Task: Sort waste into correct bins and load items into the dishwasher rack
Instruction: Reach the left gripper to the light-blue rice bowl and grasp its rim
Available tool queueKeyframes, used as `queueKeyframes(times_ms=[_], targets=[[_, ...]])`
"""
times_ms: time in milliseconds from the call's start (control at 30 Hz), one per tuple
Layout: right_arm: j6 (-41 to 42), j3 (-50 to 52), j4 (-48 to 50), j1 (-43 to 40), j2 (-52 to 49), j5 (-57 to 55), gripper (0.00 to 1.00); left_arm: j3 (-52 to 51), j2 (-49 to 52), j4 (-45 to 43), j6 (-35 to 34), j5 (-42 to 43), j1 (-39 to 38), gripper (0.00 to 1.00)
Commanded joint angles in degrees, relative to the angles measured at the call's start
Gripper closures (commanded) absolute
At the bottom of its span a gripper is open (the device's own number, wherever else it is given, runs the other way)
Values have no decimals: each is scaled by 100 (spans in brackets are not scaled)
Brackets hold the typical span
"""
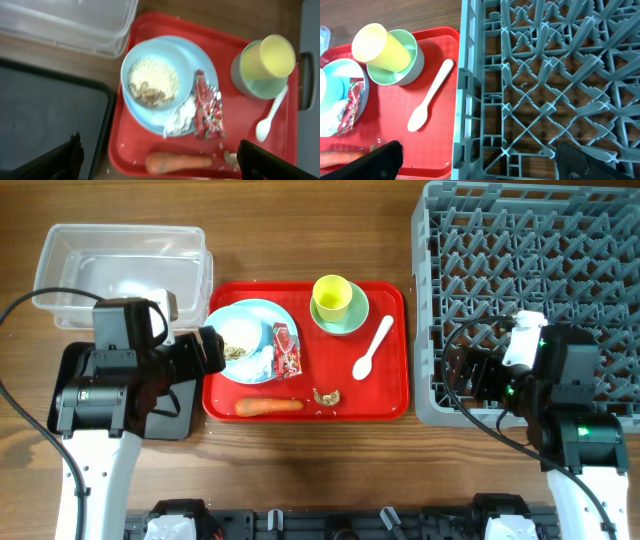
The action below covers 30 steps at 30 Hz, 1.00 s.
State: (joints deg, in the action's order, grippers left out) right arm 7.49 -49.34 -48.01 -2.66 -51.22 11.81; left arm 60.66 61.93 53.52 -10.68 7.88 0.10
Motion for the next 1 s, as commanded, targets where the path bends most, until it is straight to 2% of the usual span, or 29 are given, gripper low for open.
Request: queueKeyframes(times_ms=[0, 167, 267, 467, 633, 733, 967], targets=[[17, -133, 20, 22, 0, 114, 0, 96, 118, -501, -87, 417, -92, 0], [17, -133, 15, 22, 0, 114, 0, 96, 629, -1248, -181, 411, -531, 1], [17, -133, 0, 22, 0, 116, 1, 96, 1318, -1790, -179, 407, -940, 4], [17, -133, -42, 22, 0, 114, 0, 96, 2540, -2304, -181, 234, -1281, 4], [17, -133, -46, 22, 0, 116, 0, 96, 3445, -2575, -179, 229, -1399, 16], [17, -133, -46, 22, 0, 116, 0, 96, 3803, -2590, -181, 229, -1399, 33], [17, -133, -50, 22, 0, 116, 0, 96, 4017, -2590, -179, 210, -1399, 83]])
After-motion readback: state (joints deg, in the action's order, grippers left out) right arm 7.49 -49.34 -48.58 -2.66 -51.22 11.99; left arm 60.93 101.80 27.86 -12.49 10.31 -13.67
